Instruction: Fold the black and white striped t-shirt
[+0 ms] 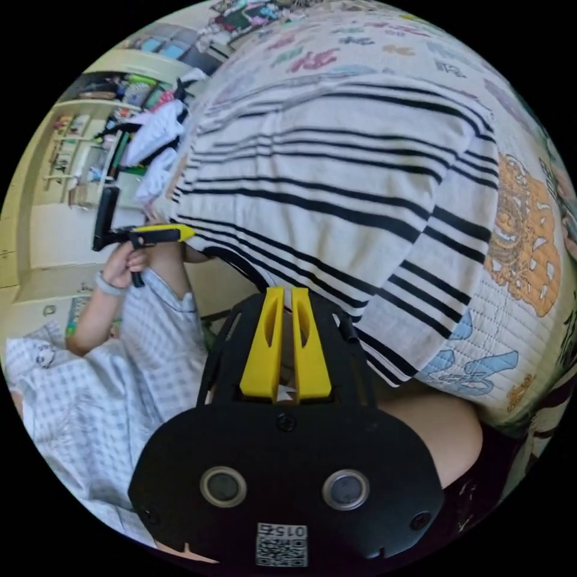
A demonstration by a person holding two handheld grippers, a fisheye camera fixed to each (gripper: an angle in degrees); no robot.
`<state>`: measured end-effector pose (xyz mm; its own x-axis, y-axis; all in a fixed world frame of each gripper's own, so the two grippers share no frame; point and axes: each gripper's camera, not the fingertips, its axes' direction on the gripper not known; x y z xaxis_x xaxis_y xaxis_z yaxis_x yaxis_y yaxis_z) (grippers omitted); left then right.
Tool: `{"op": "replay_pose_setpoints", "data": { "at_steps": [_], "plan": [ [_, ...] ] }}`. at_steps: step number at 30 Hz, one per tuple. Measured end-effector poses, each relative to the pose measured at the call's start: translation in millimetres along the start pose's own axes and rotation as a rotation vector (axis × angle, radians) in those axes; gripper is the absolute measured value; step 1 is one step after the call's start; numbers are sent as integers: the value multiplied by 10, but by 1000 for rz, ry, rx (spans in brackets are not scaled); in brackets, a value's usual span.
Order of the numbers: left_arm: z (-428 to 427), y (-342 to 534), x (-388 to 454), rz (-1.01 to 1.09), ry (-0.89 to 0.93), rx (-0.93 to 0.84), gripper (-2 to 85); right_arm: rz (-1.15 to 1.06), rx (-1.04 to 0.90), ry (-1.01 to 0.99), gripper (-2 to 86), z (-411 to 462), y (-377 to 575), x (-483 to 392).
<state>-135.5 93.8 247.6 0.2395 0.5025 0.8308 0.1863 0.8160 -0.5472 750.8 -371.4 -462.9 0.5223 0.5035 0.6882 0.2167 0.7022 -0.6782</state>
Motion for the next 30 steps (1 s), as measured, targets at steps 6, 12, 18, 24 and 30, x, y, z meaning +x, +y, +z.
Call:
{"op": "replay_pose_setpoints", "data": {
  "at_steps": [6, 12, 18, 24, 30],
  "plan": [
    [-1042, -169, -471, -29, 137, 412, 63, 96, 366, -127, 51, -1027, 42, 639],
    [-1317, -998, -1106, -134, 114, 411, 79, 318, 518, -166, 74, -1507, -409, 1523],
    [-1096, -1593, -1400, -172, 95, 307, 77, 393, 433, -231, 70, -1509, -962, 2016],
    [-1145, -1891, -1596, -123, 172, 251, 10, 396, 467, -283, 2, -1685, -1118, 2279],
    [-1352, -2060, -1720, -92, 221, 287, 4, 389, 397, -231, 17, -1861, -1174, 2457]
  ]
}}
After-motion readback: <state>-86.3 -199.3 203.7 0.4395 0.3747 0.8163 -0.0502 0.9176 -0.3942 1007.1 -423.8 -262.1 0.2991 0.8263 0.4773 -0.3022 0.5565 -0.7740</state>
